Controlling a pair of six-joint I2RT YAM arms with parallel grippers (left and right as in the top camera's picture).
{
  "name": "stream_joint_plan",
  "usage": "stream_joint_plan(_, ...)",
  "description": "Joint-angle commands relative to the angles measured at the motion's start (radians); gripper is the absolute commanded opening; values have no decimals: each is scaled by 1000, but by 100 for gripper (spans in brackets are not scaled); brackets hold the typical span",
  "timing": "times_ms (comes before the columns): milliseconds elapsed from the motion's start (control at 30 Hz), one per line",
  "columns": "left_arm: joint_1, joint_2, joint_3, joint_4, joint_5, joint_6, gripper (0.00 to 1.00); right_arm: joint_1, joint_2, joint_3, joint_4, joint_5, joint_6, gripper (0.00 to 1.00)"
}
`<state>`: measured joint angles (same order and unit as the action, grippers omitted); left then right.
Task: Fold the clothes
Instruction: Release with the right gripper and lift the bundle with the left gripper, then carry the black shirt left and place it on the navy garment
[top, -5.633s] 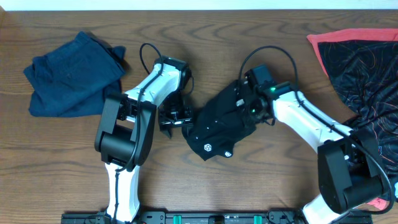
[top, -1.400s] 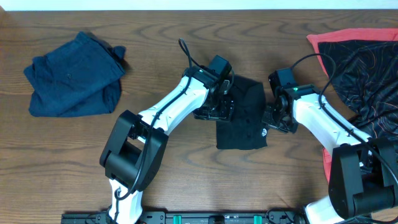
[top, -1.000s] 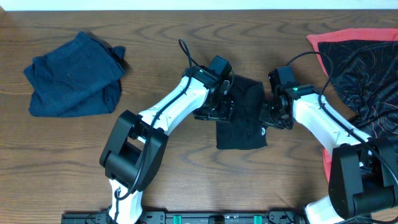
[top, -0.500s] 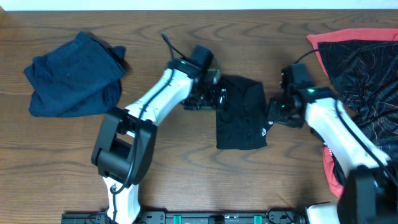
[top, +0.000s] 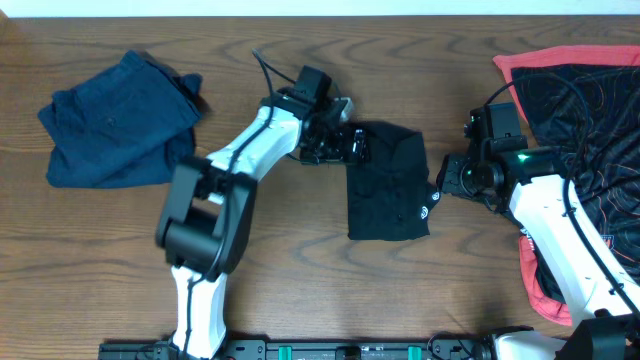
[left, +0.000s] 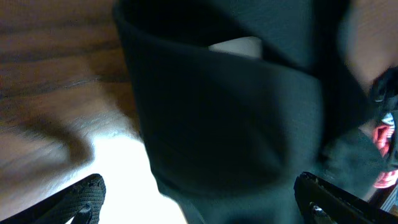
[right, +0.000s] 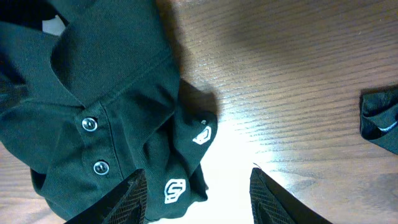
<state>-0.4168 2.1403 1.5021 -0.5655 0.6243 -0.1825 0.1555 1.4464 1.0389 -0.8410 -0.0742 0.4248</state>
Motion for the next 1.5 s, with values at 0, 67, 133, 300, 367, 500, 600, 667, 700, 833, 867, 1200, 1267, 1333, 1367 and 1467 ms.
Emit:
stream_joint_plan(0,0,83,-4,33,134,10,99,-6,-6,11,-5,18,-22,51)
stream_joint_plan(67,-5,110,-4,59,208,10,99,-6,-6,11,-9,18,-22,52)
stream_joint_plan(133,-18,133,-4,79,261,10,95,-6,-6,11,-11,18,-22,51)
stream_joint_plan(300,-53,152,-4,82,254,14,68,-6,-6,11,-10,19,-22,51)
stream_joint_plan(367,-56,152,-4,87,246,14,19,-6,-6,11,-12,19,-22,51)
stream_joint_plan(500,-43,146,-2,97,245,14,6,-6,-6,11,-13,18,-22,51)
stream_joint_plan(600,-16,119,9,76,195,14,6,-6,-6,11,-13,18,-22,52)
stream_joint_plan(667,4,83,22,34,111,33,6,-7,-6,11,-13,19,-22,51)
stream_joint_plan(700,15,59,27,13,68,51,6,-7,-6,11,-13,19,-22,51)
stream_joint_plan(833,71,-80,37,-55,-135,94,6,-6,-6,11,-12,21,-22,51)
stream_joint_plan(867,85,-114,37,-67,-178,110,6,-6,-6,11,-12,22,-22,51)
stream_joint_plan(1200,296,-424,37,-46,-596,209,6,-6,-6,11,-16,22,-22,51)
stream_joint_plan(1267,354,-443,37,-4,-596,209,6,-6,-6,11,-18,22,-22,51)
stream_joint_plan(1333,404,-448,37,34,-596,208,6,-6,-6,11,-24,22,-22,51)
stream_joint_plan(1367,431,-448,37,55,-596,209,6,-6,-6,11,-28,22,-22,51)
stream_joint_plan(1467,502,-446,37,107,-595,208,6,-6,-6,11,-34,23,-22,51)
